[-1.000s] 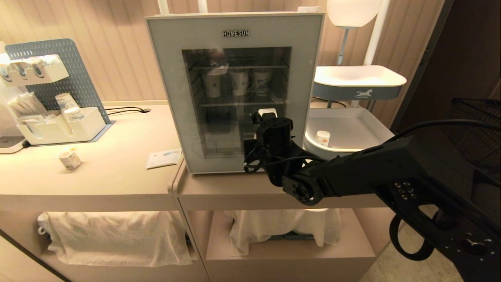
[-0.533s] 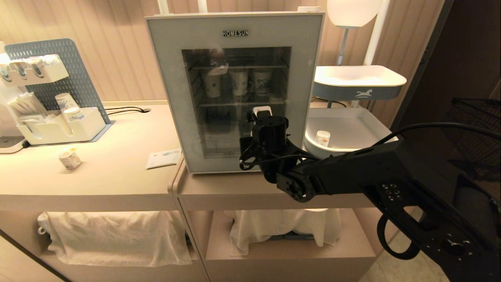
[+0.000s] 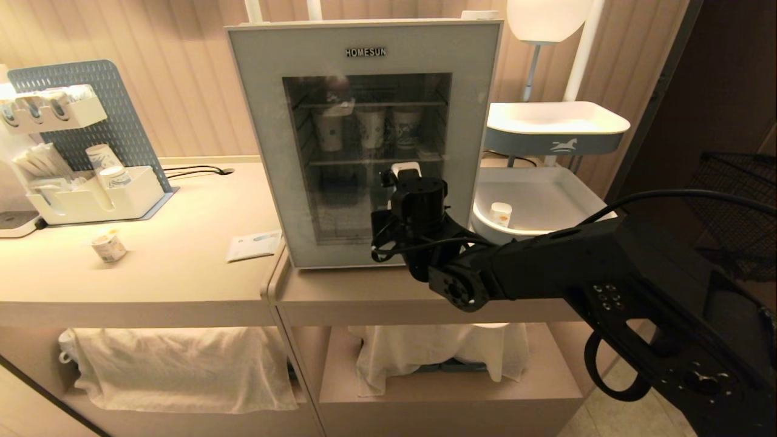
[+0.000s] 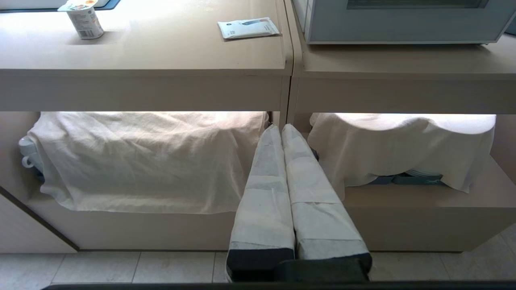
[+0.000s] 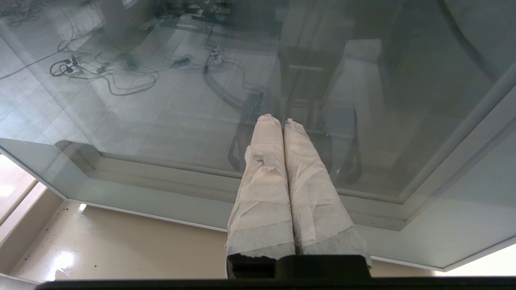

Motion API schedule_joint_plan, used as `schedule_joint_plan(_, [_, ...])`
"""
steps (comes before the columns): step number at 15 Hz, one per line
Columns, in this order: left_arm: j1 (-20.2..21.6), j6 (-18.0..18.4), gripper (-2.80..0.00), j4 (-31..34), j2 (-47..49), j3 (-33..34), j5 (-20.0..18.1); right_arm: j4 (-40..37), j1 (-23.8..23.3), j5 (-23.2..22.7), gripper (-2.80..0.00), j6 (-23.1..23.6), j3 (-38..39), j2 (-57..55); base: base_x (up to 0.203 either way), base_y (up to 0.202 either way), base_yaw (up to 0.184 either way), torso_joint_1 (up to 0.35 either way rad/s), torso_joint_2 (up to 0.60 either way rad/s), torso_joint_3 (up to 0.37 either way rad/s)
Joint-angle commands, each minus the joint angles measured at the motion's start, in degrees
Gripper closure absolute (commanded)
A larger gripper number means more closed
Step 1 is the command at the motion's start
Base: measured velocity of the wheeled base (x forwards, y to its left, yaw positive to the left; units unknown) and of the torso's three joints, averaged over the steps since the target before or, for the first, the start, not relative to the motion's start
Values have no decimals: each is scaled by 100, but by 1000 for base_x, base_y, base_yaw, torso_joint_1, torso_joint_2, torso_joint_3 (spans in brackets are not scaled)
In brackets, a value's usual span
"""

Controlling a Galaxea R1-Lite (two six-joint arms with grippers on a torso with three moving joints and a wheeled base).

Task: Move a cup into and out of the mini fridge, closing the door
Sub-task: Close the freezer door

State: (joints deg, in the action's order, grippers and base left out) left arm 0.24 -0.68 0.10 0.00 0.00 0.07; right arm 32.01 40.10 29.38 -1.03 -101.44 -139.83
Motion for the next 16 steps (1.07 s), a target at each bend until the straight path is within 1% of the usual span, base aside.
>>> schedule_joint_plan(1, [2, -2, 0, -1, 0, 9, 1, 33, -46, 24, 0, -3, -16, 17, 0, 0, 0, 0, 0, 0])
schedule_joint_plan(7, [2, -2, 0, -1, 0, 9, 1, 25, -194, 24, 0, 88, -444, -376, 0, 0, 0, 0, 0, 0])
schedule_joint_plan(11, [2, -11, 0, -1, 0, 9, 1, 28, -221, 64, 0, 108, -304, -176, 0, 0, 0, 0, 0, 0])
schedule_joint_plan(13, [2, -20, 0, -1, 0, 9, 1, 58, -222, 235, 0, 126, 122, 308, 0, 0, 0, 0, 0, 0])
schedule_joint_plan(14, [2, -20, 0, -1, 0, 9, 1, 75, -222, 271, 0, 130, 506, 667, 0, 0, 0, 0, 0, 0])
schedule_joint_plan(16, [2, -20, 0, -1, 0, 9, 1, 89, -225, 329, 0, 139, 1379, 1799, 0, 0, 0, 0, 0, 0])
